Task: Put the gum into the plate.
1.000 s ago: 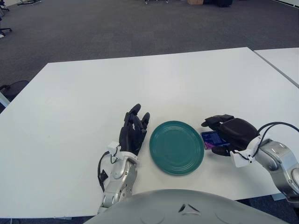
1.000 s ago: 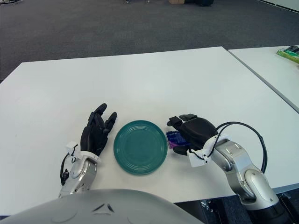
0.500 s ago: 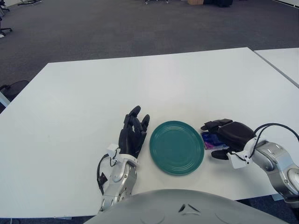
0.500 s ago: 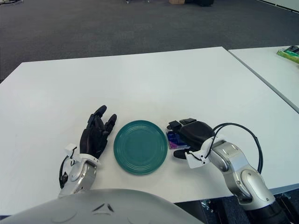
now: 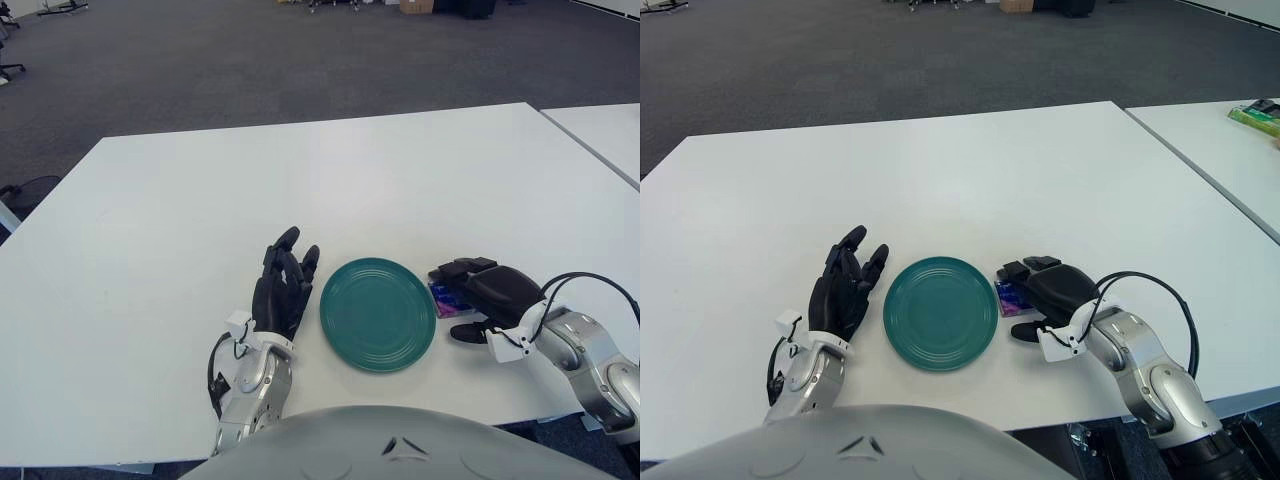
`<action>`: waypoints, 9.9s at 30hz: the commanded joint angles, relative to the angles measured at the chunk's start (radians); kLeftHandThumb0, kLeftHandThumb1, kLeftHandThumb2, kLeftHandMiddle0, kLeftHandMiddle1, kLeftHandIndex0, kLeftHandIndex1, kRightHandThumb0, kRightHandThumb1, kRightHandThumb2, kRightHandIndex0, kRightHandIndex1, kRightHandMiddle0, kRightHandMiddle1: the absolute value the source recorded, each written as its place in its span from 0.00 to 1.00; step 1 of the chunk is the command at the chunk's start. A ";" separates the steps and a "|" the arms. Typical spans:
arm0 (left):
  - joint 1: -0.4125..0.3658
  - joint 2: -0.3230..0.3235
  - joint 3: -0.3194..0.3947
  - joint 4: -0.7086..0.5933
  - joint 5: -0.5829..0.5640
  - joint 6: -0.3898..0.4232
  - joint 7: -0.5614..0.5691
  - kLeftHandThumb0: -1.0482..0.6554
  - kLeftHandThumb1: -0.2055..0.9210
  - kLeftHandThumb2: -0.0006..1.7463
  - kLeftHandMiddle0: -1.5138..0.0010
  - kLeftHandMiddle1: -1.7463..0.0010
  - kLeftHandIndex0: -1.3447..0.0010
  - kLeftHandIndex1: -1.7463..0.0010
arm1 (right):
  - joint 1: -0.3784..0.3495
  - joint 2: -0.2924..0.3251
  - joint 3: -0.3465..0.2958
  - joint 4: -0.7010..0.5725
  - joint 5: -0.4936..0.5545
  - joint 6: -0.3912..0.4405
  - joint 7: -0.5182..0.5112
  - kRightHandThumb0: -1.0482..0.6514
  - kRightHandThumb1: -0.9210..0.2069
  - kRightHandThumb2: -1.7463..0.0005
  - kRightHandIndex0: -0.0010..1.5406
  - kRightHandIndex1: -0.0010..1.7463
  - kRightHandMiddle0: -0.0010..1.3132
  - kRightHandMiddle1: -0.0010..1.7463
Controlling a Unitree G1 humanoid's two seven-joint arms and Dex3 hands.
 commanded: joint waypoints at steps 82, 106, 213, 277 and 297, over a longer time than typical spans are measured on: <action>0.019 -0.051 0.039 -0.065 0.058 0.088 -0.018 0.19 1.00 0.46 0.68 1.00 0.96 0.53 | -0.342 -0.083 -0.054 0.008 0.257 -0.012 -0.126 0.39 0.24 0.49 0.61 1.00 0.28 1.00; 0.015 -0.081 0.025 -0.024 0.136 0.042 0.037 0.21 1.00 0.45 0.65 0.98 0.94 0.52 | -0.297 0.086 0.011 -0.264 0.167 0.050 -0.017 0.37 0.34 0.41 0.70 1.00 0.34 1.00; -0.098 -0.094 0.035 0.171 0.034 -0.134 0.023 0.26 1.00 0.56 0.79 0.99 1.00 0.62 | -0.289 0.345 0.237 0.007 0.028 -0.186 -0.238 0.01 0.00 0.42 0.18 0.00 0.00 0.32; 0.061 0.007 0.158 0.059 0.274 -0.123 -0.033 0.17 1.00 0.46 0.70 0.98 0.88 0.52 | 0.080 0.703 -0.087 0.051 0.824 0.105 -0.379 0.17 0.00 0.53 0.20 0.02 0.00 0.30; 0.090 0.003 0.147 0.053 0.269 -0.121 -0.077 0.17 1.00 0.46 0.68 0.98 0.92 0.54 | 0.124 0.729 -0.040 0.057 0.742 0.146 -0.444 0.26 0.00 0.51 0.11 0.00 0.00 0.23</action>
